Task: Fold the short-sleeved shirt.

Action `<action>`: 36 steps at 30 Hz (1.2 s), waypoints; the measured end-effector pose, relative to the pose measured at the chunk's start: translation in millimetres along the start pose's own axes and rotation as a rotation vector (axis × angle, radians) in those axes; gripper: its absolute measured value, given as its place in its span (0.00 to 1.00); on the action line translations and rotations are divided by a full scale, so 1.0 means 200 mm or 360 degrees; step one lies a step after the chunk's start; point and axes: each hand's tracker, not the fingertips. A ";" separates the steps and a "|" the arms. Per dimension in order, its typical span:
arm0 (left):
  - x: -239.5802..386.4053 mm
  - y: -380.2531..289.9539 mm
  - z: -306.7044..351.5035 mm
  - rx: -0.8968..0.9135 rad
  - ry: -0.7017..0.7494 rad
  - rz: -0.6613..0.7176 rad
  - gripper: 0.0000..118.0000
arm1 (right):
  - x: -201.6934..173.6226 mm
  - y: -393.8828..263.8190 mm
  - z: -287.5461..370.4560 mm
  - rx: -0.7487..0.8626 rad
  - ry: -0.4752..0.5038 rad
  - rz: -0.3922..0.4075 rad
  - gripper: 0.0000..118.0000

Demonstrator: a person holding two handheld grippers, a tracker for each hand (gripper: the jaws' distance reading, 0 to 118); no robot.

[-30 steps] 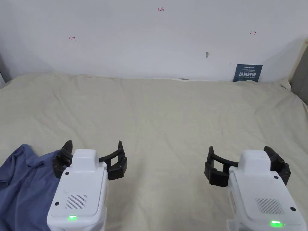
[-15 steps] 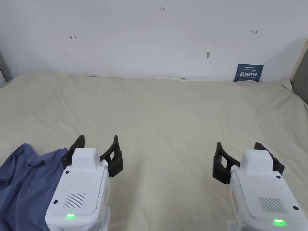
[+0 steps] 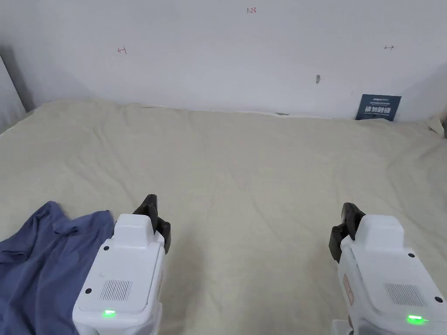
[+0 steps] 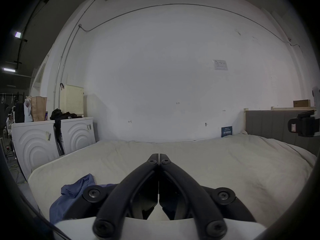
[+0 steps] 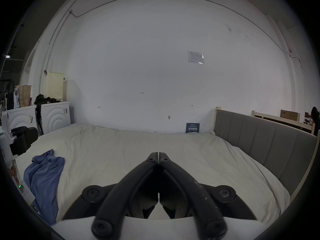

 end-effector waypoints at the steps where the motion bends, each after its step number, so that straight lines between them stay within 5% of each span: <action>1: -0.03 0.00 0.00 -0.0005 0.0025 0.0006 0.00 | -0.03 0.01 -0.01 0.0003 0.0024 0.0010 0.01; 23: -1.15 -0.06 0.49 -0.0120 0.0887 -0.0030 0.00 | -1.16 0.09 -0.10 0.0072 0.0828 0.0119 0.01; 36: -1.29 -0.13 0.49 -0.0333 0.0853 0.0042 0.00 | -1.27 0.07 -0.07 0.0052 0.0905 0.0161 0.01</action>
